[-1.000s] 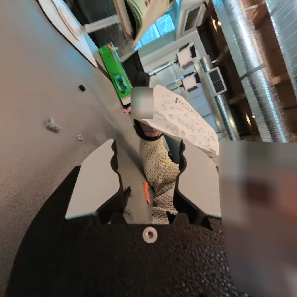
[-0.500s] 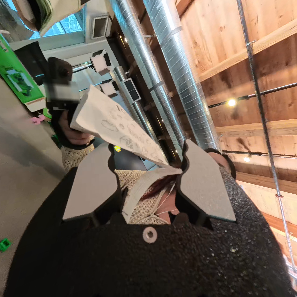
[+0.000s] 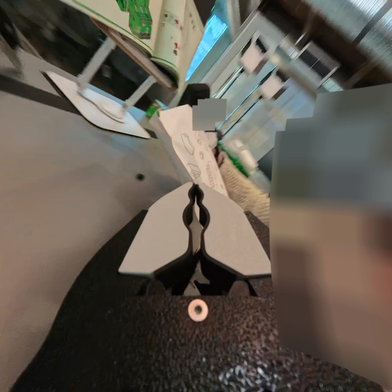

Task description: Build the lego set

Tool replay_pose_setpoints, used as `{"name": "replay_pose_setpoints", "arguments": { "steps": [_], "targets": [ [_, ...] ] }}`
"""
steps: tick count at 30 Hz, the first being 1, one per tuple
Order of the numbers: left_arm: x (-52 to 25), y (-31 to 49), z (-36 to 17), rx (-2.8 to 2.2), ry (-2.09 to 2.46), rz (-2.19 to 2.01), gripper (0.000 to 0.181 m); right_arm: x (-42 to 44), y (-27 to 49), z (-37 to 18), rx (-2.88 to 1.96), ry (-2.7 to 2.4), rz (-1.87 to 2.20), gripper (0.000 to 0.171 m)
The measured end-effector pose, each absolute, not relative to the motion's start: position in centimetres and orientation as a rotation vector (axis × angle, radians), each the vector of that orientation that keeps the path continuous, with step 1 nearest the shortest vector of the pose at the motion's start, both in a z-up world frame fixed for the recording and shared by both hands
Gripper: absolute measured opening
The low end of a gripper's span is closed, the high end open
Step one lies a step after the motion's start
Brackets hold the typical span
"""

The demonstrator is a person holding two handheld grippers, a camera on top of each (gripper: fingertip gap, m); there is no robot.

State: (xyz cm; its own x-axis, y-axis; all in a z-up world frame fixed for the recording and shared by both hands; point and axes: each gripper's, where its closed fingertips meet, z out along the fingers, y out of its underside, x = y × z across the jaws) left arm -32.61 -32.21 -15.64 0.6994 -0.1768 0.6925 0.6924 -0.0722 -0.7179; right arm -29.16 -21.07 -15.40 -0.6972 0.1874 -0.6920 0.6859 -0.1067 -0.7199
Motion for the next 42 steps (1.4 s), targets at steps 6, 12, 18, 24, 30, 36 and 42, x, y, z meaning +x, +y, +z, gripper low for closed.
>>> {"name": "replay_pose_setpoints", "arguments": {
  "steps": [6,12,18,24,30,36,42],
  "targets": [
    [-36.8,-31.0,-15.7,-1.706,-0.211,-0.146,0.000,-34.2,-19.5,-16.1,1.021,2.323,-1.883,0.000],
    [-38.9,-29.7,-17.9,-1.779,-0.109,0.175,0.000,-36.9,-18.8,-18.0,0.949,2.831,-1.868,0.000],
    [-39.3,-29.1,-18.8,-1.754,-0.102,0.294,0.000,-37.2,-19.1,-18.9,0.896,2.993,-1.921,0.000],
    [-38.3,-29.4,-16.1,-1.667,-0.008,0.440,0.000,-36.0,-18.5,-16.3,0.828,3.021,-2.174,0.000],
    [-36.7,-29.5,-14.4,-1.623,0.113,0.577,0.000,-34.3,-18.7,-15.0,0.704,3.092,-2.264,0.000],
    [-35.8,-29.1,-13.8,-1.622,0.130,0.652,0.000,-32.9,-19.4,-14.4,0.668,3.187,-2.211,0.000],
    [-35.5,-29.3,-12.8,-1.628,0.141,0.718,0.000,-31.8,-19.9,-12.8,0.631,3.267,-2.219,0.000]
  ]
}}
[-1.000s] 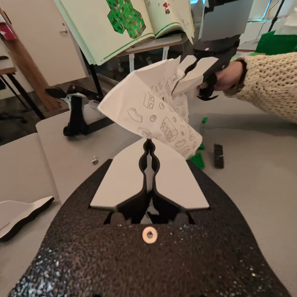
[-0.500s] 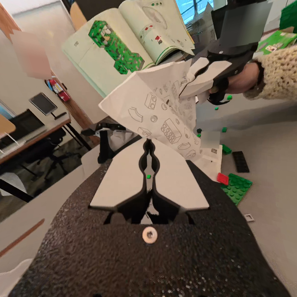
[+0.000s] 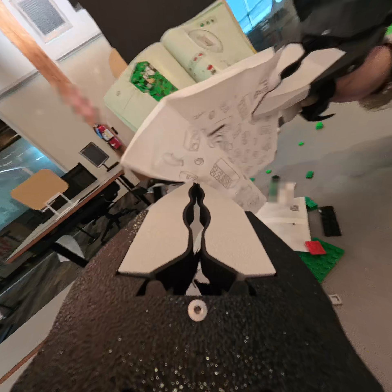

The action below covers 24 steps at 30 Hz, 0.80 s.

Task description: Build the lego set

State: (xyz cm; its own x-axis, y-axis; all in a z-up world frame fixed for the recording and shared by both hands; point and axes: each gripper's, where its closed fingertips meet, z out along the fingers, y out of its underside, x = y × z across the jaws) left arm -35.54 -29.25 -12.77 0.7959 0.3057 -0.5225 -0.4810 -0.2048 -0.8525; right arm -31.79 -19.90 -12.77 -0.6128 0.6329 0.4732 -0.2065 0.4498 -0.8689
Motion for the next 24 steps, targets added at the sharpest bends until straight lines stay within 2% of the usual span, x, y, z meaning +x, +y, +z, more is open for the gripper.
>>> {"name": "replay_pose_setpoints", "arguments": {
  "steps": [3,7,10,12,15,17,20,24],
  "targets": [
    [-35.1,-30.6,-10.6,-1.543,0.109,0.654,0.000,-31.0,-18.1,-11.0,-0.440,-1.810,1.364,0.000],
    [-33.5,-28.6,-11.2,-1.621,0.227,0.761,0.000,-29.7,-20.5,-11.3,-0.338,-1.881,1.277,0.000],
    [-33.0,-30.7,-9.1,-1.543,0.197,0.666,0.000,-28.0,-18.4,-9.8,-0.405,-1.871,1.434,0.000],
    [-32.4,-30.3,-8.6,-1.549,0.222,0.750,0.000,-27.2,-18.2,-9.4,-0.405,-1.871,1.348,0.000],
    [-30.1,-29.6,-7.1,-1.498,0.223,0.586,0.000,-24.2,-17.6,-7.5,-0.434,-1.860,1.421,0.000],
    [-29.3,-29.2,-5.8,-1.471,0.192,0.595,0.005,-22.0,-16.4,-5.9,-0.489,-1.834,1.389,0.000],
    [-27.6,-28.6,-4.4,-1.443,0.186,0.661,0.022,-17.9,-13.6,-2.6,-0.558,-1.749,1.368,0.000],
    [-24.7,-27.4,-4.8,-1.449,0.182,0.657,0.024,-10.3,-7.7,1.9,-0.679,-1.581,1.228,0.000]
  ]
}}
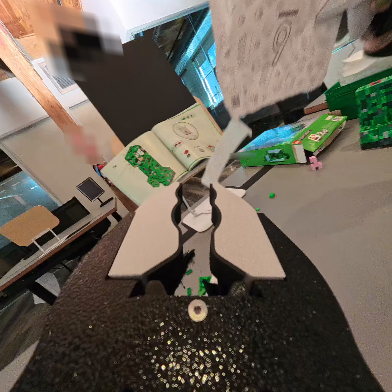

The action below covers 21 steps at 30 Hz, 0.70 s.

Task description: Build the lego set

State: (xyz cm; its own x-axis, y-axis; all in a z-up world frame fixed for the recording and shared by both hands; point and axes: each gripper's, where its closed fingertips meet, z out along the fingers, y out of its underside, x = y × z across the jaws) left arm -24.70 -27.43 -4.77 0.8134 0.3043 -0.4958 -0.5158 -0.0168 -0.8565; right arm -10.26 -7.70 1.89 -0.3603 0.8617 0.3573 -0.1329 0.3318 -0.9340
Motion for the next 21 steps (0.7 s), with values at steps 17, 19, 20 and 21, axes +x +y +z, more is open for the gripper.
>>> {"name": "replay_pose_setpoints", "arguments": {
  "steps": [17,19,20,21],
  "targets": [
    [-21.6,-26.3,-12.7,-1.531,0.119,0.683,0.001,26.7,29.4,2.6,-1.329,-0.351,0.453,0.000],
    [-22.0,-26.5,-12.9,-1.541,0.093,0.671,0.001,26.9,31.2,-0.2,-1.412,-0.377,0.428,0.000],
    [-22.1,-26.5,-13.1,-1.548,0.081,0.663,0.001,26.5,32.0,-1.8,-1.465,-0.420,0.430,0.000],
    [-22.3,-26.5,-13.2,-1.555,0.072,0.656,0.001,26.1,32.7,-3.6,-1.529,-0.459,0.397,0.000]
  ]
}}
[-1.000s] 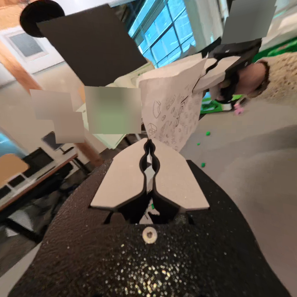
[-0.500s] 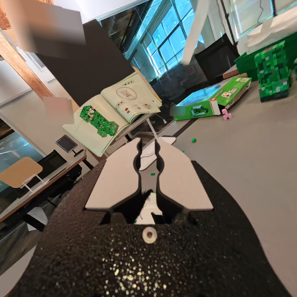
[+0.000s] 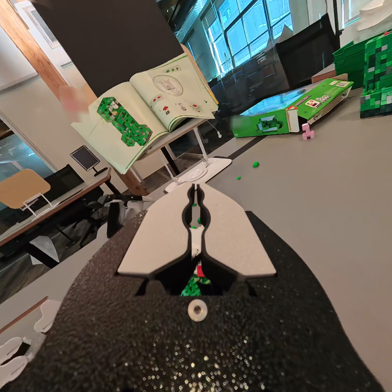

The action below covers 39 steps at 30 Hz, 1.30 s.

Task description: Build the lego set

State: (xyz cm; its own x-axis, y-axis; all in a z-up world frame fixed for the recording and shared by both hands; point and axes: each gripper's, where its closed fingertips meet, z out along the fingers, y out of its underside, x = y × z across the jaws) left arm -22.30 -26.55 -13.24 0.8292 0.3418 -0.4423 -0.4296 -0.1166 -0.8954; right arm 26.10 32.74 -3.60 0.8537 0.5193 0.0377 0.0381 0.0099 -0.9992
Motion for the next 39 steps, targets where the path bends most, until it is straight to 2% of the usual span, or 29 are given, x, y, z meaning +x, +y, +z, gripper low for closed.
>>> {"name": "replay_pose_setpoints", "arguments": {
  "steps": [5,11,15,18,24,27,29,33,36,39],
  "targets": [
    [-23.0,-26.8,-13.9,-1.597,0.042,0.640,0.002,24.6,34.9,-9.6,-1.719,-0.683,0.121,0.000],
    [-23.5,-27.3,-14.5,-1.636,0.030,0.616,0.006,22.1,35.8,-13.9,-1.937,-0.834,0.144,0.001],
    [-23.5,-27.1,-15.9,-1.725,0.014,0.487,0.038,21.9,35.8,-13.0,-1.971,-0.838,0.057,0.050],
    [-22.9,-27.0,-16.9,-1.797,0.068,0.414,0.051,21.7,33.8,-9.2,-1.918,-0.801,0.003,0.073],
    [-25.5,-26.6,-21.1,-2.102,0.128,0.456,0.050,17.4,25.9,-0.5,-1.591,-0.842,0.041,0.072],
    [-27.8,-26.0,-23.1,-2.228,0.040,0.369,0.060,11.3,18.5,1.1,-1.435,-1.035,0.225,0.066],
    [-28.8,-25.8,-23.8,-2.271,0.003,0.310,0.065,5.3,11.3,0.8,-1.246,-1.232,0.411,0.054],
    [-31.0,-26.8,-21.9,-2.125,-0.076,0.478,0.061,-6.3,-4.2,-7.2,-0.813,-1.725,0.576,0.043],
    [-33.6,-29.2,-18.5,-1.820,-0.271,0.722,0.056,-13.6,-13.0,-15.1,-0.382,-1.971,0.416,0.036],
    [-35.1,-32.0,-16.9,-1.606,-0.385,0.856,0.054,-19.3,-19.1,-19.9,-0.024,-2.063,0.316,0.030]
  ]
}}
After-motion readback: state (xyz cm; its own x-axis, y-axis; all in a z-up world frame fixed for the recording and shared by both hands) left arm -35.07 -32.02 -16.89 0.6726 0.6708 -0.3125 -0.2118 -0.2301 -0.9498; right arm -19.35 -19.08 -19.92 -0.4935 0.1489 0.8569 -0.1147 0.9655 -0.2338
